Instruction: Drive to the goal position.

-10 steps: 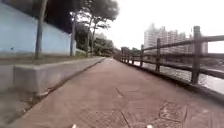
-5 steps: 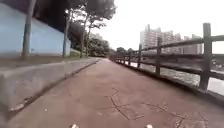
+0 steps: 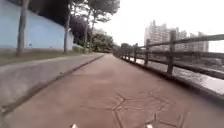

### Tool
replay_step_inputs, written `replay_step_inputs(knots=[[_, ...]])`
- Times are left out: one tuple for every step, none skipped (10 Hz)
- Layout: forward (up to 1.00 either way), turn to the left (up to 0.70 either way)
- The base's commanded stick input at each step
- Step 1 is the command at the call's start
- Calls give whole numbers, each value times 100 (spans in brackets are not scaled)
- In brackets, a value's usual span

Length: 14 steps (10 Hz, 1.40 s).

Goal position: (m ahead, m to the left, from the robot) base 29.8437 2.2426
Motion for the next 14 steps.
replay_step_inputs(knots=[[100, 0], [100, 0], [100, 0], [100, 0], [100, 0], [100, 0], [100, 0], [100, 0], [100, 0], [100, 0], [100, 0], [100, -16], [100, -40], [100, -40]])
